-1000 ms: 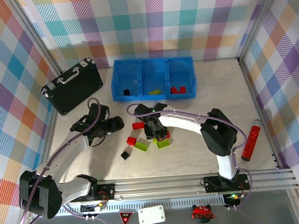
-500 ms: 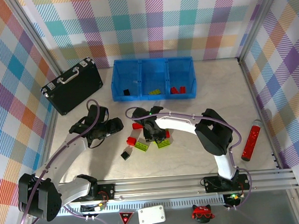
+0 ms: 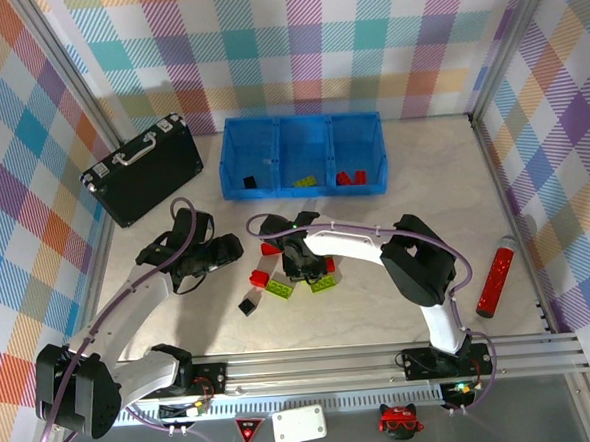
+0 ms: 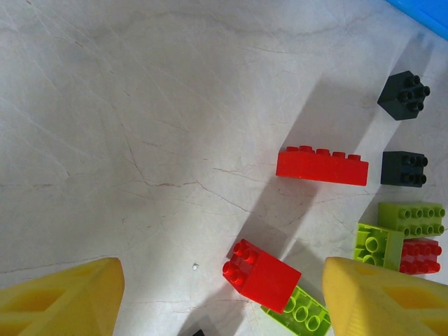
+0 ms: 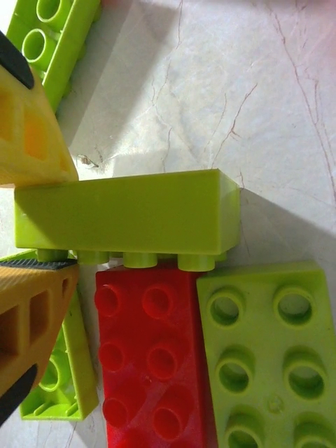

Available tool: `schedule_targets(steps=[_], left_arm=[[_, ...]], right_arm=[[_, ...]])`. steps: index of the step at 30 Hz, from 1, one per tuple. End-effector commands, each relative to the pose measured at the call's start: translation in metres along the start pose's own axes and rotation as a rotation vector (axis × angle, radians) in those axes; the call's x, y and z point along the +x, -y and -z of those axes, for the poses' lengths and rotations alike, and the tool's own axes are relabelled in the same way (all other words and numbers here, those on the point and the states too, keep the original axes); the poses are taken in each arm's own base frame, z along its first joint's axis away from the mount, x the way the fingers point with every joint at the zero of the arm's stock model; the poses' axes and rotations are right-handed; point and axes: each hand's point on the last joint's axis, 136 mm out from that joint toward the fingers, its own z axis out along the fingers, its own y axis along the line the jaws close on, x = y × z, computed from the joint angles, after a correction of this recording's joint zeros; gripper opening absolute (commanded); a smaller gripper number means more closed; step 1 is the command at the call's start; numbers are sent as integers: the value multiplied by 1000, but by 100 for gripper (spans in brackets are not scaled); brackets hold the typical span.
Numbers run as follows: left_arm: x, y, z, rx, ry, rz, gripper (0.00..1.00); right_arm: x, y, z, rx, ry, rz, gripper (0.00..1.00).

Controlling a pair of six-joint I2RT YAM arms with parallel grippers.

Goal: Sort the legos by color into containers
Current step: Pick up the lego from the bottom-center of the table, then place the lego in the container.

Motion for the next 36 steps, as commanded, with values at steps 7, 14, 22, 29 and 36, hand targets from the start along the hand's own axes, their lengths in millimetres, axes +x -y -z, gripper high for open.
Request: schedule_targets(steps=[7, 14, 22, 29, 36], left_arm=[[3, -7, 1, -11, -3, 11, 74], [2, -7, 1, -11, -1, 17, 74], [4, -12, 6, -26, 1, 13, 74], [11, -17, 10, -29, 1, 29, 75], [15, -22, 15, -40, 5, 41, 75]], right_arm=[[-6, -5, 15, 2, 31, 19, 27], [-23, -11, 41, -6, 97, 60, 27], [-65, -20, 67, -41, 166, 91, 27], [-125, -9, 84, -69, 218, 73, 27], [-182, 15, 83, -87, 252, 35, 27]])
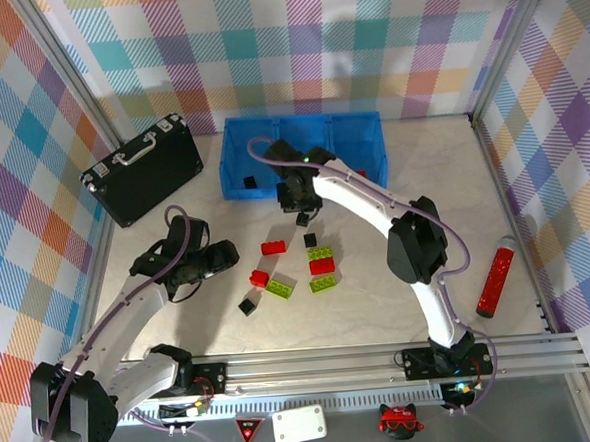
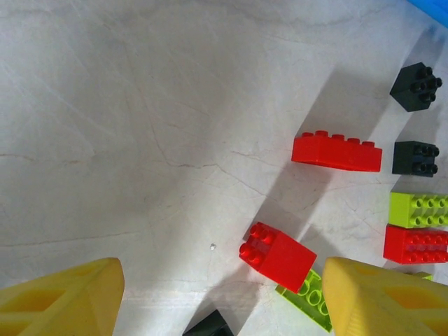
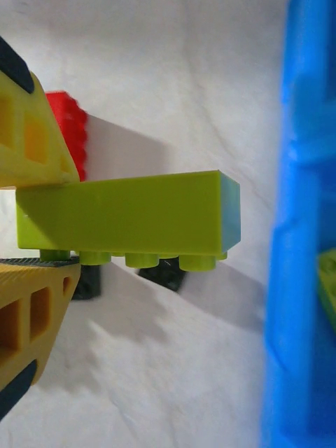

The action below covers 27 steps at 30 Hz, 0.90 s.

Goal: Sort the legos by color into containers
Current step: Place the lego in the container.

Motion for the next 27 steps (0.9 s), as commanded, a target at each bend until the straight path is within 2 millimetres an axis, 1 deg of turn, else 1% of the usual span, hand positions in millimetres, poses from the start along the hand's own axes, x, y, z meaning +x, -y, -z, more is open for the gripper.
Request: schedule_targets(steps=[1, 5, 11, 15, 19, 22, 24, 25, 27], left_arm=[[4, -9, 4, -24, -3, 30, 75], [3, -10, 6, -27, 4, 32, 75], [2, -10, 7, -26, 9, 41, 75], [1, -10, 7, -31, 9, 42, 75], [0, -9, 7, -31, 10, 44, 75], [-1, -8, 6, -32, 7, 46, 75], [-1, -7, 5, -31, 3, 45, 75], [-1, -7, 5, -32, 3, 44, 75], [-2, -7, 5, -32, 3, 43, 75]], right_arm=[[-18, 13, -7, 9, -8, 33, 27], [-44, 31, -21, 23, 4, 30, 27], [-72, 57, -37, 42, 17, 18, 27], [-81, 73, -44, 67, 19, 20, 27], [-87, 94, -47, 125, 25, 31, 27], [-90, 102, -49, 148, 30, 35, 28], [-92, 104, -49, 155, 38, 35, 28], [-93, 103, -50, 148, 38, 34, 28], [-94, 92, -50, 87, 34, 28, 28]])
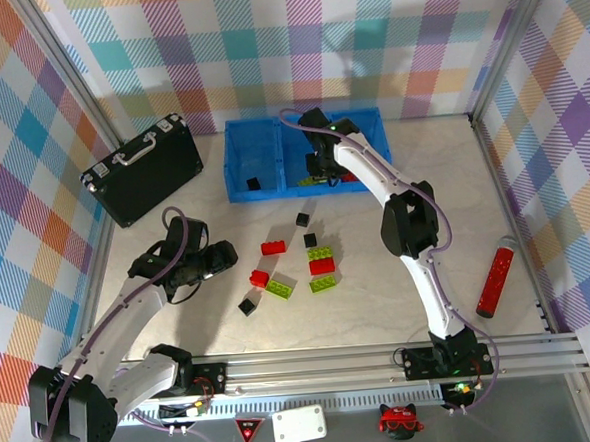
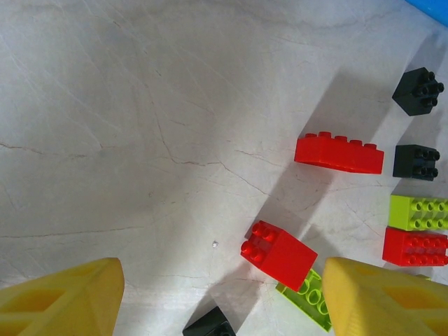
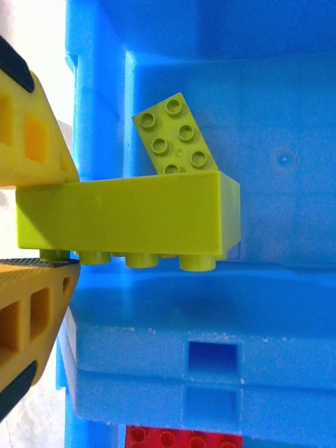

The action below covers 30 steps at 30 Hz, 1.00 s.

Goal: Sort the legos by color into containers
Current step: Place the lego in the container.

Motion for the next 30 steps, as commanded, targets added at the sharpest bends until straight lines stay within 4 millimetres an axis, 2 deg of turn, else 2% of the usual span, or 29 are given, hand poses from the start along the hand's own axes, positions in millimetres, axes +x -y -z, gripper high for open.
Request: schedule_targets(steps=[1, 5, 10, 16, 25, 30], left_arm=[[-2, -5, 3, -27, -2, 21, 75], [-3, -4, 3, -26, -4, 19, 75], [-2, -3, 4, -20, -8, 21, 75], [0, -2, 3, -13, -20, 19, 75], [9, 3, -3, 27, -62, 13, 75], [10, 3, -3, 24, -73, 6, 75]], right_arm=[[-9, -6, -2, -67, 7, 0, 28], [-17, -35, -2, -216, 23, -35, 30], [-26, -50, -9, -283, 37, -58, 30], [-26, -70, -21, -381, 23, -75, 32], [-26, -74, -33, -394, 18, -86, 34], [-28, -72, -20, -387, 23, -84, 38]])
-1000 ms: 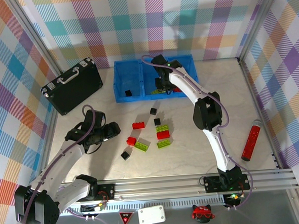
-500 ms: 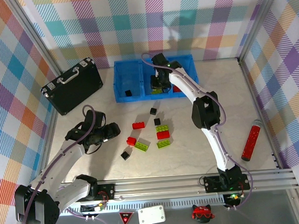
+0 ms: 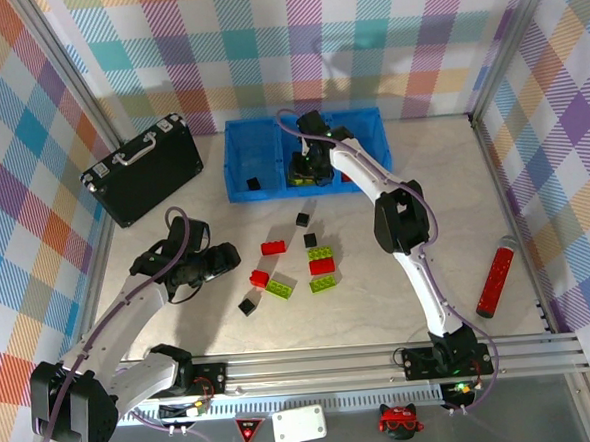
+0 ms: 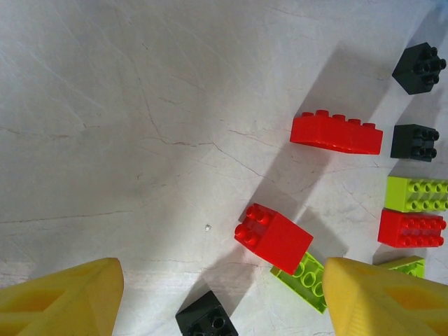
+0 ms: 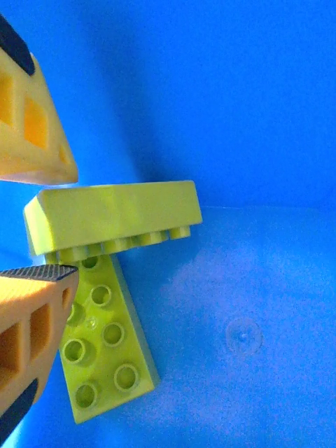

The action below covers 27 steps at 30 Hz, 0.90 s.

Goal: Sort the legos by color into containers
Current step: Place the lego in the container, then pick up the lego from the center of the table.

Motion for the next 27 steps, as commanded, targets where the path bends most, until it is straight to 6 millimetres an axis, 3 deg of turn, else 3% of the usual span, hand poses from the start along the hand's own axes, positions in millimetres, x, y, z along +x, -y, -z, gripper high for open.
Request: schedule_targets(steps=[1, 9, 14, 19, 27], left_arm=[[0, 0, 0, 5, -12, 4, 75], [-3, 5, -1, 15, -18, -4, 75], [-3, 10, -4, 21, -33, -18, 75], [0, 14, -9, -3, -53, -47, 73], [12, 28, -22, -37, -78, -111, 72]], right_arm=[[-12, -10, 23, -22, 35, -6, 39], [-20, -31, 88, -40, 111, 41, 40], [-7, -38, 127, -24, 137, 69, 40], [28, -32, 153, -24, 95, 71, 39], [108, -18, 161, -11, -38, 92, 40]])
